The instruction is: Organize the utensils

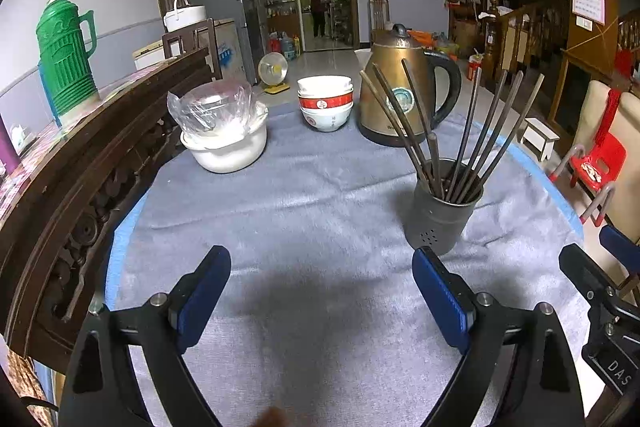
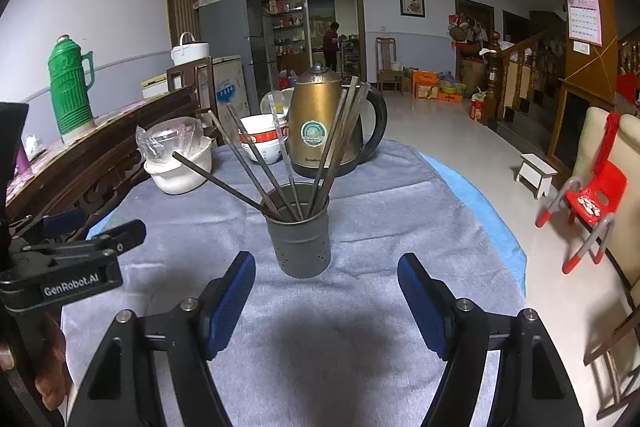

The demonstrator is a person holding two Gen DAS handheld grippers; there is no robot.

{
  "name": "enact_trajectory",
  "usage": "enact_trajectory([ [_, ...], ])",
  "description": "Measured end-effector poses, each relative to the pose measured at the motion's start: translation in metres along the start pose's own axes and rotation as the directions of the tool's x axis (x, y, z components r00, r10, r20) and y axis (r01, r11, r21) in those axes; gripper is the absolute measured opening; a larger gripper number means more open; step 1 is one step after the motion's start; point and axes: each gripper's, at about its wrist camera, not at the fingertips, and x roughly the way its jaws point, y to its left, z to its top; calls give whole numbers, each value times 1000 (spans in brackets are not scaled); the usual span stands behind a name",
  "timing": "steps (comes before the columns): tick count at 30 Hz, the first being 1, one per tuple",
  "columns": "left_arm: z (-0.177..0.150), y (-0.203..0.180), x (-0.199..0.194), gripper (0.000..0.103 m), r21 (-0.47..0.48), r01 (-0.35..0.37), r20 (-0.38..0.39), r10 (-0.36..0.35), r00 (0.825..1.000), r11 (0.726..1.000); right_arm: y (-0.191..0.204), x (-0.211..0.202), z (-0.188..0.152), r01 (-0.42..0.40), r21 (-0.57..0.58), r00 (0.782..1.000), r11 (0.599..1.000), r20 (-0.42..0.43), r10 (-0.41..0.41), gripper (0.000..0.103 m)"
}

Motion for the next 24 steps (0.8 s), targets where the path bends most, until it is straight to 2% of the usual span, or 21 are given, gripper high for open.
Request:
enact_trajectory([
  [8, 4, -4, 1, 93, 15, 16, 7, -16, 1000, 1000, -1, 4, 2, 2, -3, 1000, 1000, 3, -2, 77],
  [24, 7, -4, -8, 101, 36, 24, 24, -24, 999, 999, 6, 3, 7, 11, -21, 1000, 1000, 14, -11, 77],
])
